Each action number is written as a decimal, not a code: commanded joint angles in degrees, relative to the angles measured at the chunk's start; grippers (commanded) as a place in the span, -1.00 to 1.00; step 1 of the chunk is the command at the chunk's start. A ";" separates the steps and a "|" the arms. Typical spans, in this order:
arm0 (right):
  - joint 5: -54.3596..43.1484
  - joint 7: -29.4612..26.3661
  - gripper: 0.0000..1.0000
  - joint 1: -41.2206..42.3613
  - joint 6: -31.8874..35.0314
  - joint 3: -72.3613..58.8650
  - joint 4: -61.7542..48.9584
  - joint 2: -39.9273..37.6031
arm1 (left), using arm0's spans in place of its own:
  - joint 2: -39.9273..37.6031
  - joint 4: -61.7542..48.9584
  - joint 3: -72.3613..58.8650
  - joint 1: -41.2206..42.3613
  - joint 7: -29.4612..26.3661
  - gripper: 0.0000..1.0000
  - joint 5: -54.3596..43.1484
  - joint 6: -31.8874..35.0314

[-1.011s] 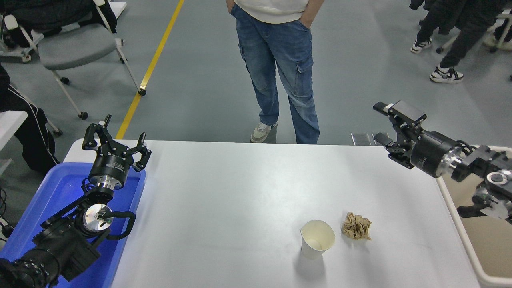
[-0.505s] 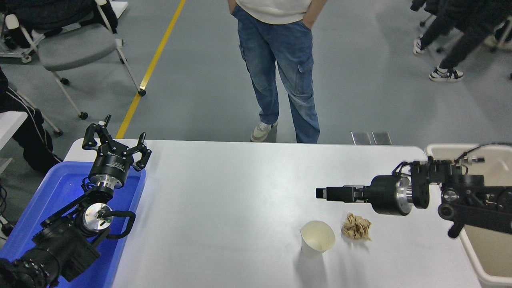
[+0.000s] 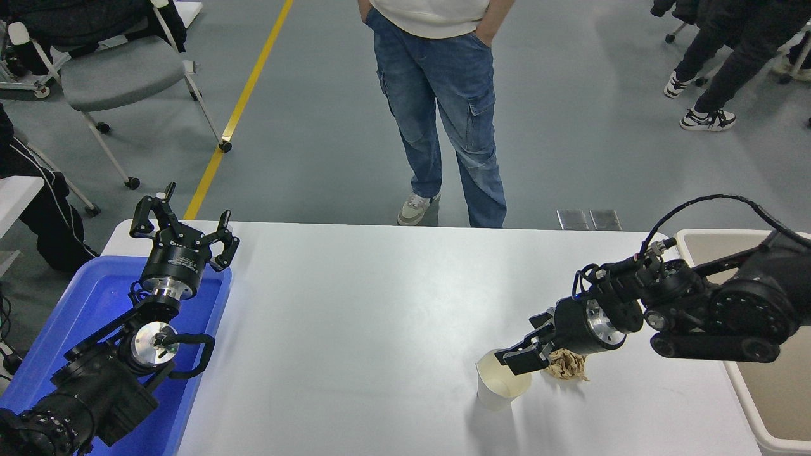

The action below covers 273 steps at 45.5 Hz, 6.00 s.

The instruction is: Dispose of the paper cup in the dustbin

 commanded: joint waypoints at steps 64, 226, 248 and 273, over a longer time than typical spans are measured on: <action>-1.05 2.17 -1.00 3.70 -2.33 -4.92 -1.26 1.64 | 0.00 0.00 0.00 0.00 0.00 1.00 0.01 -0.01; 97.74 -2.84 -1.00 -48.58 -7.78 44.47 -69.28 -3.29 | 0.00 0.00 0.00 0.00 -0.08 1.00 0.01 -0.01; 97.74 -2.84 -1.00 -49.02 -7.52 44.56 -69.46 -2.67 | 0.00 0.00 0.00 0.00 -0.08 1.00 0.01 -0.01; 94.58 -2.67 0.96 -49.02 -8.48 44.91 -73.50 -2.50 | 0.00 0.00 0.00 0.00 -0.08 1.00 0.01 -0.01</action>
